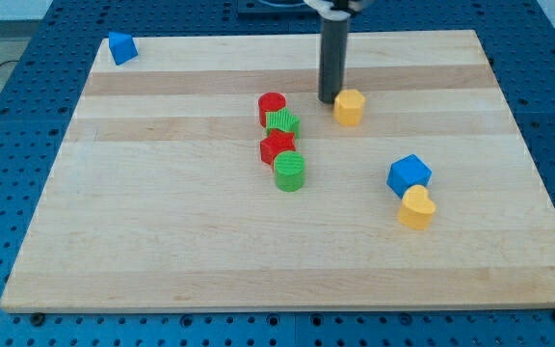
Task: Place yellow hexagon on top of blue cube
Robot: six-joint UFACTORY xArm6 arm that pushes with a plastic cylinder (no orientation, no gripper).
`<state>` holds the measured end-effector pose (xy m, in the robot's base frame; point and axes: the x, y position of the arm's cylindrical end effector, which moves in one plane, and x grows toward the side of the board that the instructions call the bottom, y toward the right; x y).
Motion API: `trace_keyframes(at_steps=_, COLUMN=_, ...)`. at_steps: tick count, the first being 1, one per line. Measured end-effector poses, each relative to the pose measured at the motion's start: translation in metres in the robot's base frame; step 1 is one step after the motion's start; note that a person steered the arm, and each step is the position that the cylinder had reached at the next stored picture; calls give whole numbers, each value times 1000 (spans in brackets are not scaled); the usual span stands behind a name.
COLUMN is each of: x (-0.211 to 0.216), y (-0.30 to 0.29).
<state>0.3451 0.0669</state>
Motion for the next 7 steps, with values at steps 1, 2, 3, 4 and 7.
trace_keyframes(at_steps=1, x=21, y=23)
trace_keyframes(at_steps=2, x=2, y=23)
trace_keyframes(at_steps=3, x=-10, y=27)
trace_keyframes(at_steps=4, x=15, y=42)
trace_keyframes(at_steps=7, x=47, y=71)
